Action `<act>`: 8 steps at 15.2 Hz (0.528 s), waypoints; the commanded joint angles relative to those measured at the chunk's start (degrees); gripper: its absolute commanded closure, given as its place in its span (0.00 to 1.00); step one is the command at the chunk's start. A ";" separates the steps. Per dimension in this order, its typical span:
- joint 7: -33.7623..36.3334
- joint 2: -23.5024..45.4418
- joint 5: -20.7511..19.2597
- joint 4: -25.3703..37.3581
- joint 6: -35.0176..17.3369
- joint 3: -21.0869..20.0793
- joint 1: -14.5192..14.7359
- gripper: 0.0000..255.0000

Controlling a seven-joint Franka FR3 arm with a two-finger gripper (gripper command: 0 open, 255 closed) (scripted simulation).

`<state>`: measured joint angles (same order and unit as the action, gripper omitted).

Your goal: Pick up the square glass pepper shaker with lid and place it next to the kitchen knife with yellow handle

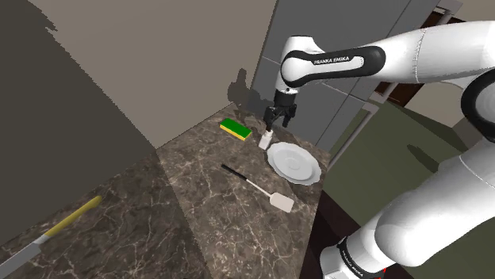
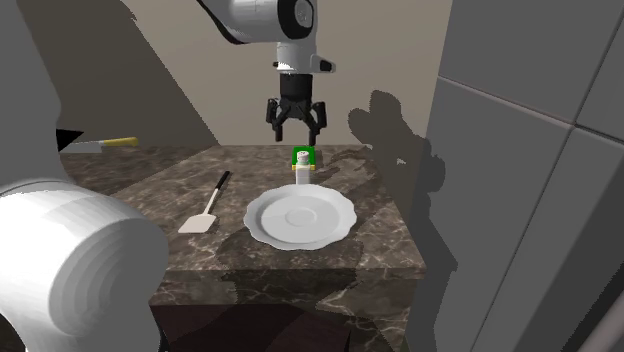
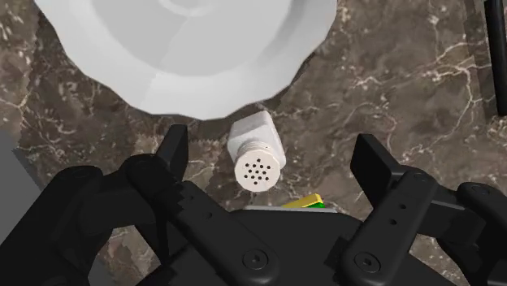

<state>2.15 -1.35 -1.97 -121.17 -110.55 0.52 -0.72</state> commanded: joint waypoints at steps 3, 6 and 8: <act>-0.69 9.77 -0.58 7.26 -1.70 -0.10 0.11 0.00; -0.97 13.28 -0.81 9.53 -2.66 -0.09 0.09 0.00; -0.95 13.66 -0.84 8.43 -4.14 -0.07 0.06 0.00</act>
<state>1.04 11.82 -2.80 -112.47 -113.92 0.52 -0.74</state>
